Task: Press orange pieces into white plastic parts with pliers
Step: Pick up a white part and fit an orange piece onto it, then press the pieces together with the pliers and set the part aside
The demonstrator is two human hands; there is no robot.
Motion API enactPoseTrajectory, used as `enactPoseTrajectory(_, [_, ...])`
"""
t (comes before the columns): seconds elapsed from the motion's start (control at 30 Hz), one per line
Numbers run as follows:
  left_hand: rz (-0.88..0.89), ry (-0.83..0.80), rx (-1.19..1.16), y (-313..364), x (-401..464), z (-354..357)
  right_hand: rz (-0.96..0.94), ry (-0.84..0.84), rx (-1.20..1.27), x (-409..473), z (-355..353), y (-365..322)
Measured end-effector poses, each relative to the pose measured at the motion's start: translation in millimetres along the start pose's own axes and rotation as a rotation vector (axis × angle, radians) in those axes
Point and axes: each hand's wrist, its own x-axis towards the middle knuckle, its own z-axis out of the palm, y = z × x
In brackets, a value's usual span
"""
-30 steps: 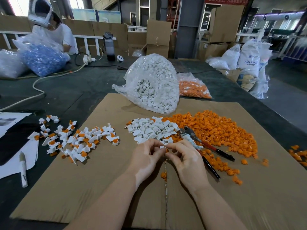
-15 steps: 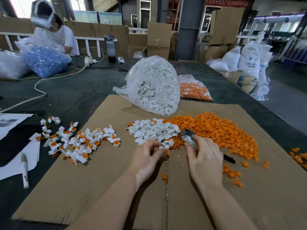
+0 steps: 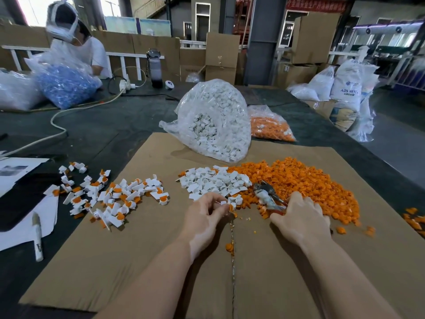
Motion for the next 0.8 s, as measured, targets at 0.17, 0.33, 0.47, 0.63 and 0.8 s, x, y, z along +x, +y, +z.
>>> enactPoseTrajectory(0.17, [-0.087, 0.046, -0.168, 1.5, 4.5, 2.7, -0.142, 0.011, 0.116, -10.9, -10.3, -10.3])
enactPoseTrajectory(0.33, [-0.189, 0.126, -0.298, 2.5, 9.5, 3.3, -0.247, -0.413, 0.567, -23.6, -20.9, -24.3])
enactPoseTrajectory(0.47, [-0.247, 0.182, -0.337, 4.3, 12.2, 4.0, -0.225, -0.589, 0.721, -26.3, -22.1, -26.3])
enactPoseTrajectory(0.63, [-0.315, 0.215, -0.368, 6.8, 14.7, 7.0, -0.214, -0.677, 0.7, -24.9, -23.0, -26.4])
enactPoseTrajectory(0.8, [-0.356, 0.226, -0.375, 7.5, 15.6, 6.1, -0.21, -0.71, 0.69, -30.1, -20.2, -31.6])
